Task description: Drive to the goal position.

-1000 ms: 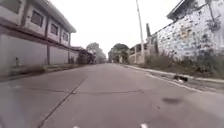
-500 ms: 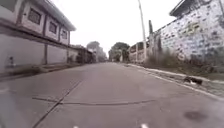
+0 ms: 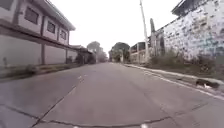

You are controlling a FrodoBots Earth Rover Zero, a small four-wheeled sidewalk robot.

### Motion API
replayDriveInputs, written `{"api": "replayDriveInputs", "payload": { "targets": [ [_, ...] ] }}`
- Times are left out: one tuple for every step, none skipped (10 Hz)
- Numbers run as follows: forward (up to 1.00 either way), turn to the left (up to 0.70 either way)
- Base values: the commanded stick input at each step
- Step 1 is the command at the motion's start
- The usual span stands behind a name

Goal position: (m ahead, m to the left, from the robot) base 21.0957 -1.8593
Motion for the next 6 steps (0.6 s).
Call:
{"api": "replayDriveInputs", "payload": {
  "targets": [
    [1.0,0.02],
    [1.0,0.02],
    [1.0,0.02],
    [1.0,0.02],
    [1.0,0.02],
    [1.0,0.02]
  ]
}}
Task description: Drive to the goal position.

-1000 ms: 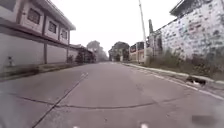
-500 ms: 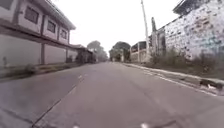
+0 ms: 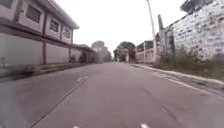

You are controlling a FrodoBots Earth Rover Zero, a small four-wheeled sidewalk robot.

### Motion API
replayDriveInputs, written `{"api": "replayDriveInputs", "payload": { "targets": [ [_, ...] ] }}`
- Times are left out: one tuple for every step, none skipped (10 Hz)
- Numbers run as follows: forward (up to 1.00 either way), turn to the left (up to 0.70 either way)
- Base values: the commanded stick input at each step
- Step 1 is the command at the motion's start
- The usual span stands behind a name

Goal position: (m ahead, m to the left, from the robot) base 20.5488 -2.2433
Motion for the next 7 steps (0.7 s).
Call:
{"api": "replayDriveInputs", "payload": {
  "targets": [
    [1.0,0.02],
    [1.0,0.02],
    [1.0,0.02],
    [1.0,0.02],
    [1.0,0.02],
    [1.0,0.02],
    [1.0,0.02]
  ]
}}
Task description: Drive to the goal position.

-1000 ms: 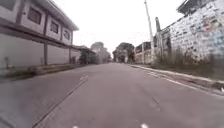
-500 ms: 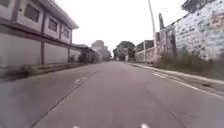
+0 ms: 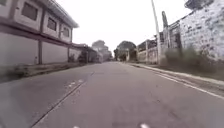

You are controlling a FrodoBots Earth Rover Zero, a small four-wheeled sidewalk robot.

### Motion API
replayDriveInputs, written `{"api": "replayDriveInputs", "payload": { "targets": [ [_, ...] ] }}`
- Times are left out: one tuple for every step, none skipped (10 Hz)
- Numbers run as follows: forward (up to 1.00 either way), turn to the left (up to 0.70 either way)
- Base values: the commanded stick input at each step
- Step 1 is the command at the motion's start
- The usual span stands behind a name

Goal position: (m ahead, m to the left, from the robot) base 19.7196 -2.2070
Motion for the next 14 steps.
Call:
{"api": "replayDriveInputs", "payload": {
  "targets": [
    [1.0,0.02],
    [1.0,0.02],
    [1.0,0.02],
    [1.0,0.02],
    [1.0,0.02],
    [1.0,0.02],
    [1.0,0.02],
    [1.0,0.02],
    [1.0,0.02],
    [1.0,0.02],
    [1.0,0.02],
    [1.0,0.02],
    [1.0,0.02],
    [1.0,0.02]
  ]
}}
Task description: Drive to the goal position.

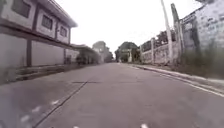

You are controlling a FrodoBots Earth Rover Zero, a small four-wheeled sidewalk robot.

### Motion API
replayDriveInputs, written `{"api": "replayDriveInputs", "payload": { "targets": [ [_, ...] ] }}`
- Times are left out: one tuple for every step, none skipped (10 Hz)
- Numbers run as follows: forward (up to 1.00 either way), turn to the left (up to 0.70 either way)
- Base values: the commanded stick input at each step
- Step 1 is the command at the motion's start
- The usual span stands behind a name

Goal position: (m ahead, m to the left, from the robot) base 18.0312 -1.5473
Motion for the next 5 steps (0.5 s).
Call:
{"api": "replayDriveInputs", "payload": {
  "targets": [
    [1.0,0.02],
    [1.0,0.02],
    [1.0,0.02],
    [1.0,0.02],
    [1.0,0.02]
  ]
}}
